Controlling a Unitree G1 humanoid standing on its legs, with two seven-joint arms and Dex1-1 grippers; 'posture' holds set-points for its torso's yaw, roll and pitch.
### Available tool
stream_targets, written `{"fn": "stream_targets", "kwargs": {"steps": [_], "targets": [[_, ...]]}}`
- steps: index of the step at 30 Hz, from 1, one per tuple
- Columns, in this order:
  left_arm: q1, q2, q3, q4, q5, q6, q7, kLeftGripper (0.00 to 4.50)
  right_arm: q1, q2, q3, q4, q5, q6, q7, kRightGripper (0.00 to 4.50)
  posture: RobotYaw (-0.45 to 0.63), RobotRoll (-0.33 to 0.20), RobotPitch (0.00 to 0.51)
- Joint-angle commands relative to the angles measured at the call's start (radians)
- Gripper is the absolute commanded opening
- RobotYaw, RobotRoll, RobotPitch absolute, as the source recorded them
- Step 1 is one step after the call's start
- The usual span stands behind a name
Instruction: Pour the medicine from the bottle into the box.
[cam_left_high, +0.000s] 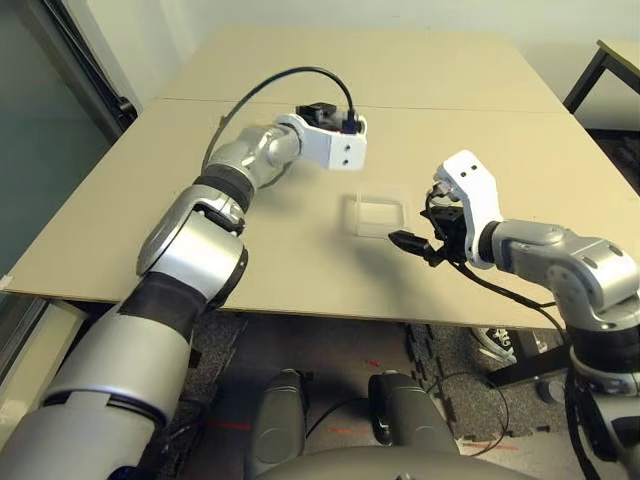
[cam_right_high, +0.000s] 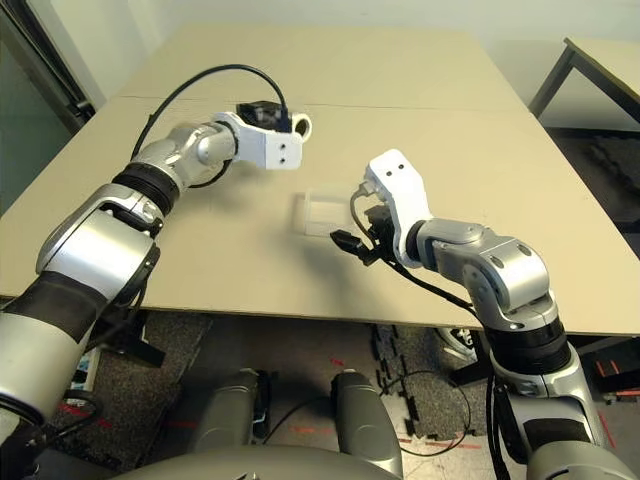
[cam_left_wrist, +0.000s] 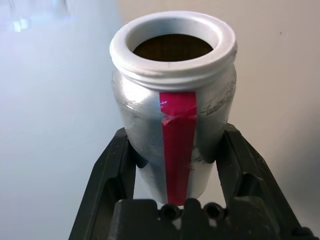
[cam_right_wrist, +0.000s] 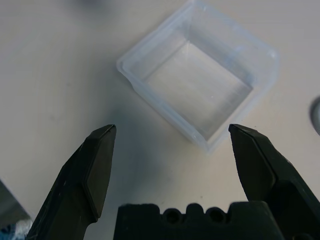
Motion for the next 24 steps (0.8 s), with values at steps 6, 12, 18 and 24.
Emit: {"fn": "stream_targets", "kwargs": {"steps": [6,12,18,24], "targets": [[-0.036,-0.040,-0.190,0.021,0.201,-0.008,0.146,2.44,-0.022,0.026,0.049,0.041,-0.054,-0.025,0.003,4.50,-0.15,0.000,0.043],[-0.035,-0.056,-0.287,0.021,0.297,-0.013,0.219,2.44,-0.014,0.026,0.042,0.052,-0.074,-0.034,0.006,4.50,-0.15,0.000,0.043],[-0.034,-0.063,-0.340,0.026,0.349,0.002,0.261,2.44,-0.021,0.034,0.040,0.067,-0.086,-0.038,0.010,4.50,-0.14,0.000,0.045],[-0.015,-0.071,-0.304,0.032,0.309,0.010,0.251,2.44,-0.027,0.039,0.038,0.084,-0.098,-0.047,0.015,4.50,-0.14,0.000,0.047]]}}
